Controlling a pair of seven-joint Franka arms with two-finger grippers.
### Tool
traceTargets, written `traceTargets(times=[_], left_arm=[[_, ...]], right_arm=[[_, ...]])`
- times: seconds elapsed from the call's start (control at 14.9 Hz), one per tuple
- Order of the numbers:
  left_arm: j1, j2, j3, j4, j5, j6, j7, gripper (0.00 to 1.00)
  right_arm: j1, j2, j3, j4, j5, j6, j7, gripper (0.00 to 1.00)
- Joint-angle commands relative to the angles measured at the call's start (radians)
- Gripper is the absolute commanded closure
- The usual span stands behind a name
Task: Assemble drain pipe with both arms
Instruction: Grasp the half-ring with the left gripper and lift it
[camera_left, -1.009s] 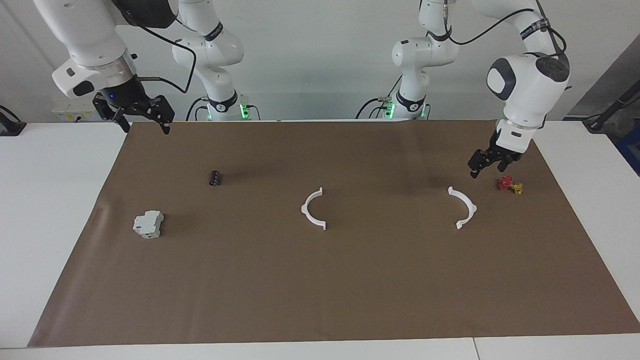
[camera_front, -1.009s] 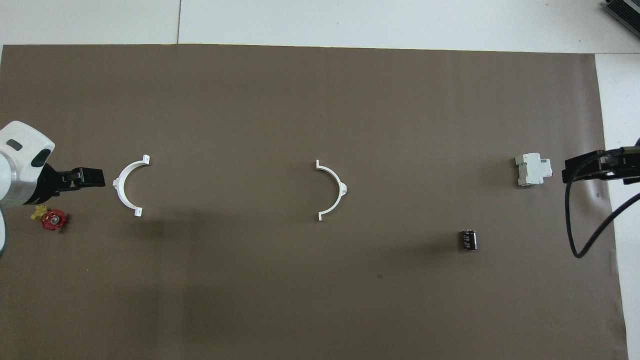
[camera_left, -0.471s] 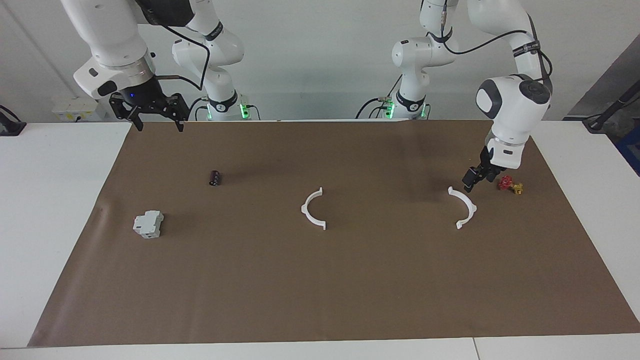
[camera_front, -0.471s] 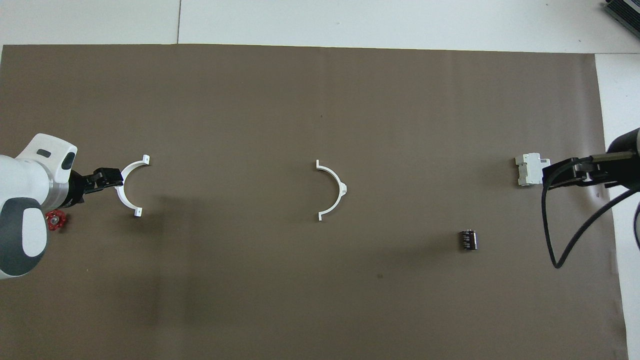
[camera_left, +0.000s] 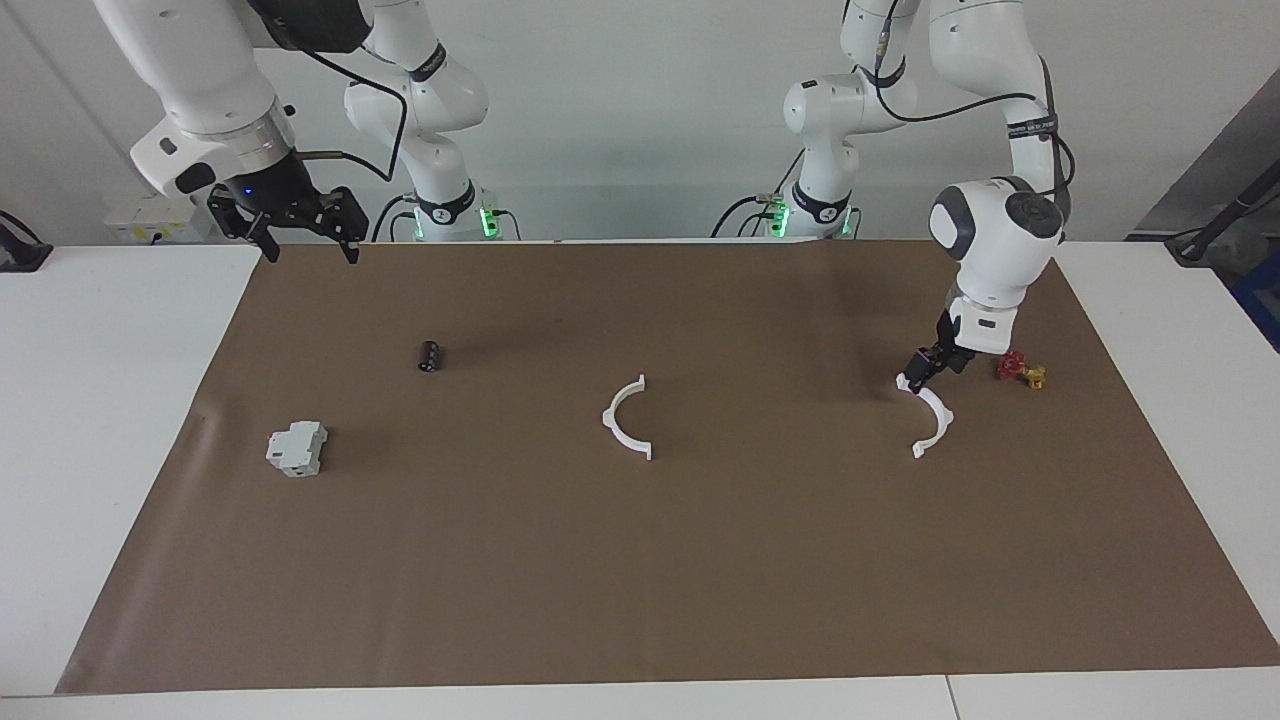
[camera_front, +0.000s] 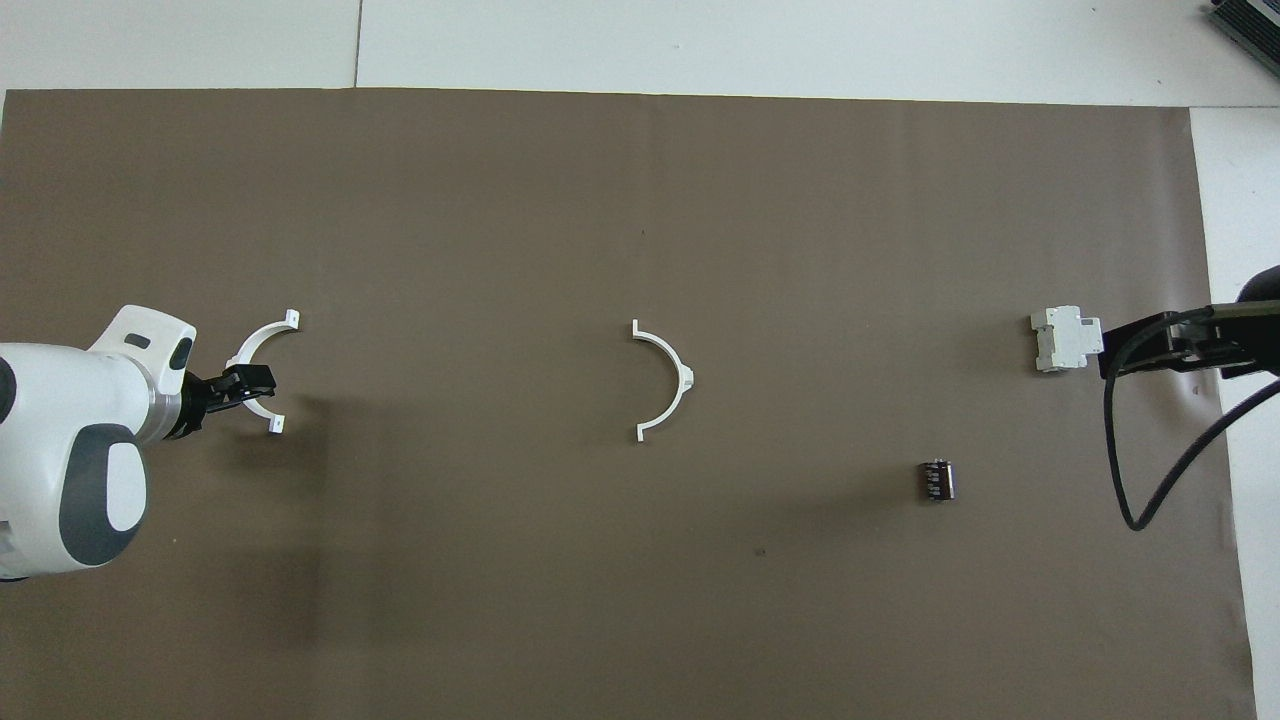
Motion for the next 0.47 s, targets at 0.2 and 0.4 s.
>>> traceTargets(times=[0.2, 0.4], left_arm=[[-0.009, 0.031, 0.004, -0.031, -0.013, 0.077, -0.007, 0.00], [-0.009, 0.031, 0.004, -0.031, -0.013, 0.082, -0.010, 0.00]], right_arm=[[-0.029, -0.015, 0.004, -0.008, 0.021, -0.008, -0.070, 0.00], [-0.035, -0.015, 0.007, -0.008, 0.021, -0.006, -0.071, 0.00]])
